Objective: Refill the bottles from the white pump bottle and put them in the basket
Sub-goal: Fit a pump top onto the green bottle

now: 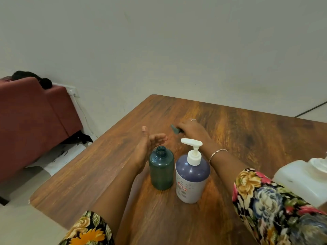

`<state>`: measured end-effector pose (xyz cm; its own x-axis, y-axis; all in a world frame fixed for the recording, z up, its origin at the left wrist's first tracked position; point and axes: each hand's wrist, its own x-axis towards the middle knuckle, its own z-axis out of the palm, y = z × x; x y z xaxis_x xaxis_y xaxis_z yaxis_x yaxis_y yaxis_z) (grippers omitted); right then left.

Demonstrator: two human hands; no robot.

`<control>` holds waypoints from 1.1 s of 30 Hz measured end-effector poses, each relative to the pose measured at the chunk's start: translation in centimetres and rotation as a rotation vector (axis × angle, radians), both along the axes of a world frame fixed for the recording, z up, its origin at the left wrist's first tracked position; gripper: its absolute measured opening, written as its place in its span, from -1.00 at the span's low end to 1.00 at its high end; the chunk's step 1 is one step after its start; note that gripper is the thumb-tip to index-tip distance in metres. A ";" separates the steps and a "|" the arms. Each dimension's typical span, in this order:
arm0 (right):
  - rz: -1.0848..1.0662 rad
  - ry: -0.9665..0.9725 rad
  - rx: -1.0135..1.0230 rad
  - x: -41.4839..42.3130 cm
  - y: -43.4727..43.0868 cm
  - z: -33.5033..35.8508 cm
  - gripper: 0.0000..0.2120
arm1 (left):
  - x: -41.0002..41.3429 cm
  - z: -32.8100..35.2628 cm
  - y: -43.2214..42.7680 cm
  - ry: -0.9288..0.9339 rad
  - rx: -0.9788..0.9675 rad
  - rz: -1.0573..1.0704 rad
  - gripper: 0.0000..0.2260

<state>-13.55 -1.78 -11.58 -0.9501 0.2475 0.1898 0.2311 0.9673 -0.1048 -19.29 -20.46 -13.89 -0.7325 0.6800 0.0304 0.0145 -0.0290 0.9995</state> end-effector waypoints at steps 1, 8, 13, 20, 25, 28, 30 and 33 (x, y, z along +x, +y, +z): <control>0.020 0.105 -0.030 -0.1 0.0 0.5 -0.72 | 0.2 0.1 0.0 0.010 0.025 0.008 -0.21; -0.023 0.439 -0.392 1.8 -2.1 6.1 -0.72 | 2.8 0.7 -1.2 0.110 0.094 0.087 -0.25; 0.038 0.594 -0.568 3.9 -4.7 10.5 -0.69 | 4.4 0.5 -2.7 0.179 0.106 0.067 -0.17; 0.155 0.623 -0.712 7.2 -8.5 14.6 -0.72 | 6.5 1.4 -4.4 0.281 0.029 0.029 -0.54; 0.205 0.570 -0.659 8.3 -10.2 15.7 -0.70 | 6.8 1.5 -5.0 0.265 -0.020 0.033 -0.63; 0.216 0.528 -0.631 8.5 -11.1 15.7 -0.69 | 6.7 1.4 -5.2 0.296 -0.049 0.047 -0.62; 0.208 0.498 -0.619 8.4 -11.6 15.2 -0.68 | 6.8 1.4 -5.3 0.295 -0.046 0.053 -0.60; 0.204 0.440 -0.577 8.3 -12.1 14.3 -0.67 | 6.9 1.5 -5.1 0.269 -0.022 0.057 -0.61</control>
